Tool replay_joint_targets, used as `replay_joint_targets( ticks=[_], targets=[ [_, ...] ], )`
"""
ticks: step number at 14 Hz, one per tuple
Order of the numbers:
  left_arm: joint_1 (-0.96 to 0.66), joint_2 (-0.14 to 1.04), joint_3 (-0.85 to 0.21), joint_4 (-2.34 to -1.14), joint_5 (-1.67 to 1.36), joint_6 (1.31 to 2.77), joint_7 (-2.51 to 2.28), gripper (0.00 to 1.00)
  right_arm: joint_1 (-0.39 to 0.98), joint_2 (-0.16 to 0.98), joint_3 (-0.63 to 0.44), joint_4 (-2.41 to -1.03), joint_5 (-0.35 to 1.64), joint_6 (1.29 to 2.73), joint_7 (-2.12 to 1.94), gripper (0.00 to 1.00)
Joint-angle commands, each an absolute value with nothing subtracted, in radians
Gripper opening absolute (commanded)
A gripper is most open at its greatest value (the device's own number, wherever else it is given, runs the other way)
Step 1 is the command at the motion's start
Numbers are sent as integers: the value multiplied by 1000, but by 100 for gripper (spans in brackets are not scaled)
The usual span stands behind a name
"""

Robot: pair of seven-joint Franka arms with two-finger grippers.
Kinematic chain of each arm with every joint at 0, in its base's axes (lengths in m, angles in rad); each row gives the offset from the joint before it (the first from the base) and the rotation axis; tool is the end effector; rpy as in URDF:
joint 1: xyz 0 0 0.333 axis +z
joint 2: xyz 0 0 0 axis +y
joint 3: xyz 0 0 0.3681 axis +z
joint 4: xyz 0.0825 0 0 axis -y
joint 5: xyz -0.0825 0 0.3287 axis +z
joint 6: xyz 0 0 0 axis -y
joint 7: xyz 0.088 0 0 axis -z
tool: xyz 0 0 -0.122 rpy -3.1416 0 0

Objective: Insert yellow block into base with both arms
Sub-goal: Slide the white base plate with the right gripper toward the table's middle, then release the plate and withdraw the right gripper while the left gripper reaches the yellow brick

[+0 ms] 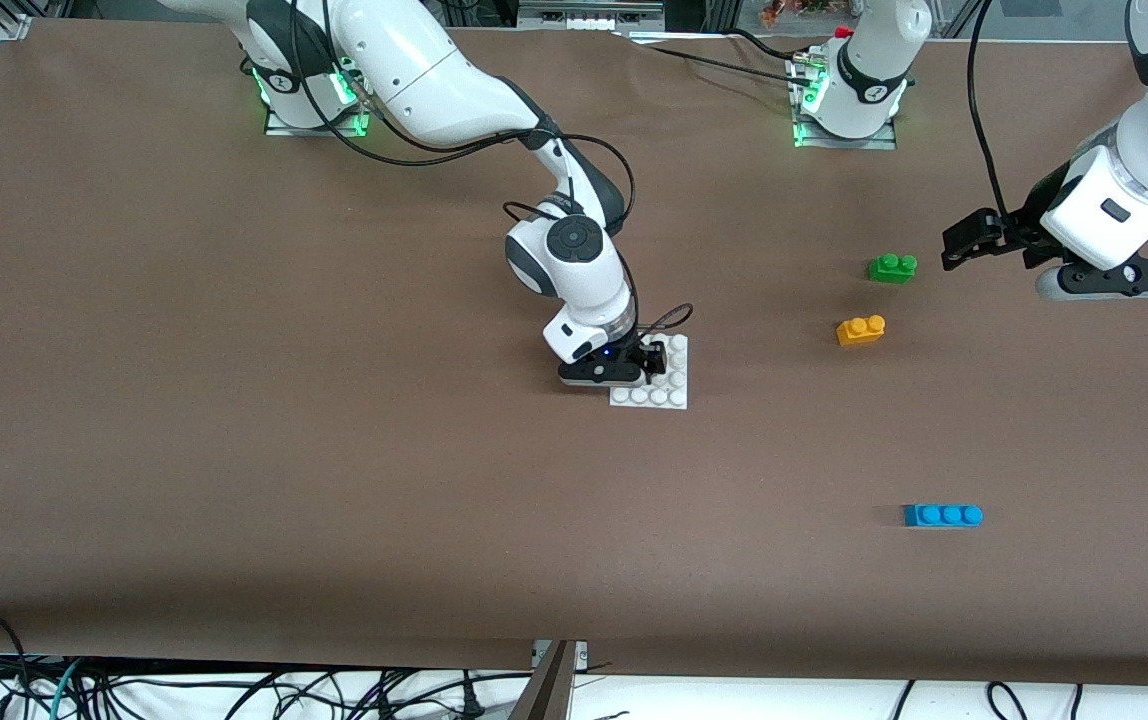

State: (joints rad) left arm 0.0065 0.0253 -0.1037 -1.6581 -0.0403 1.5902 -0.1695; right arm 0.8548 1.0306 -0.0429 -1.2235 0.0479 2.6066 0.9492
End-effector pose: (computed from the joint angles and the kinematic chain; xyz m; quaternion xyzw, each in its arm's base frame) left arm 0.5011 -0.0530 0.6145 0.9980 0.0374 -0.0489 0.0150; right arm 0.5349 0.5812 0.2243 -0.9818 0.0722 -0.1124 0.1352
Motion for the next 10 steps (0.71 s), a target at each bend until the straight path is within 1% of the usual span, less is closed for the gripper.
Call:
replay_joint_targets(
  ticks=[1,3,4,7,9,10],
  targets=[
    [0,37,-104,-1629,-11,1566,-158,100,836,1051,-43,-1161,100,2600,954,86],
    [0,37,-104,-1629,-11,1566,-158,100,822,1017,-41,-1163,101,2571,956,86],
    [0,35,-104,-1629,-12,1565,-158,100,801,990,-40,-1163,101,2519,951,90],
    [0,37,-101,-1631,-12,1549,-155,100,729,846,-41,-1183,103,2294,864,93],
    [3,47,-97,-1634,-12,1522,-150,100,646,723,-40,-1256,104,2145,732,93],
    [8,58,-95,-1634,-12,1507,-147,100,603,654,-40,-1309,106,2114,665,95]
  ],
)
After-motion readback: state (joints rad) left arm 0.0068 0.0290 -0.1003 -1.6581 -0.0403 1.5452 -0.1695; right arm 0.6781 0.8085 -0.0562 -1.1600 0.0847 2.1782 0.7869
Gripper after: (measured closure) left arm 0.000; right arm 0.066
